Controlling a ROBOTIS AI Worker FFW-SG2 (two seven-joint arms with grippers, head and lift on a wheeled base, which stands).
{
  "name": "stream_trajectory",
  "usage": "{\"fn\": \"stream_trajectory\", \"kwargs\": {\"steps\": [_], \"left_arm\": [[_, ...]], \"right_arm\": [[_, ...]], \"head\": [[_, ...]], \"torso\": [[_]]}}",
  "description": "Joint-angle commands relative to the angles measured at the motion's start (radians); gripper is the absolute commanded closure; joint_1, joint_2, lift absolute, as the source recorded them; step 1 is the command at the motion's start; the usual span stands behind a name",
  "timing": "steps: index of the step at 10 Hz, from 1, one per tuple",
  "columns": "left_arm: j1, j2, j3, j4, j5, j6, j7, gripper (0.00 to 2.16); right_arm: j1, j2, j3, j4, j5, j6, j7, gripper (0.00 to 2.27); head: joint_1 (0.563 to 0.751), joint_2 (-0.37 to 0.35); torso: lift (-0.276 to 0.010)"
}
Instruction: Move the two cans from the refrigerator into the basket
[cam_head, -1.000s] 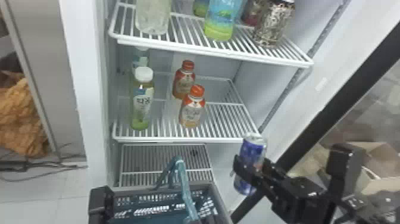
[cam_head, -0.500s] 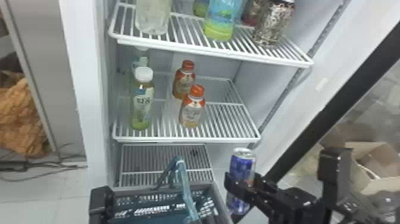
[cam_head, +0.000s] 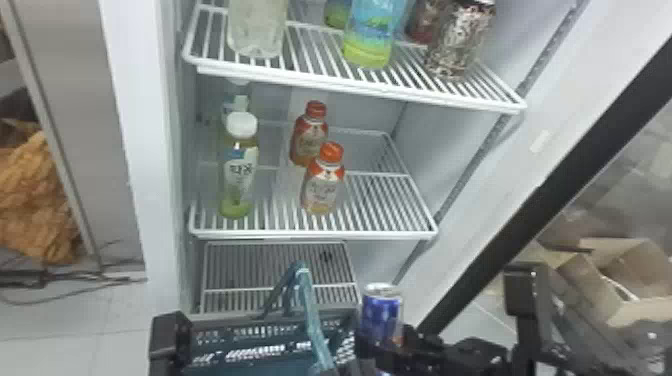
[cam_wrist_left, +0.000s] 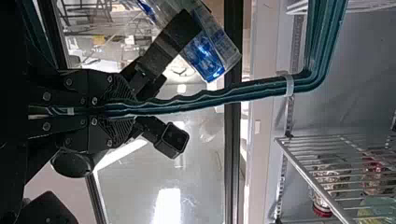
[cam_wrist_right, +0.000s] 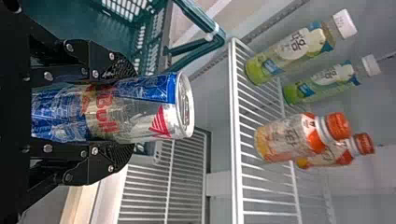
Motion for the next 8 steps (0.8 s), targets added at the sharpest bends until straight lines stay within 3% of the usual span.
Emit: {"fn": "stream_trajectory", "kwargs": {"steps": [1,3,6,8], "left_arm": [[0.002,0.000,0.000,0.000,0.000,0.000,0.000,1.21],[0.002,0.000,0.000,0.000,0.000,0.000,0.000,1.21],[0.004,0.000,0.002,0.000,0.002,0.000,0.000,1.21],[0.004,0.000,0.002,0.000,0.004,0.000,0.000,1.21]], "right_arm": [[-0.008,-0.006,0.015,0.020,-0.038,0.005,0.003,0.82],[-0.018,-0.011,0.043,0.030,-0.058,0.005,0.005,0.80],[-0.018,-0.011,0.041,0.035,-0.034,-0.079,0.026,0.50],[-0.018,-0.008,0.041,0.052,-0.010,-0.170,0.043,0.47]], "head": [[0.695,-0.350],[0.695,-0.350],[0.695,-0.350],[0.695,-0.350]], "torso": [[-0.266],[-0.266],[-0.266],[-0.266]]}}
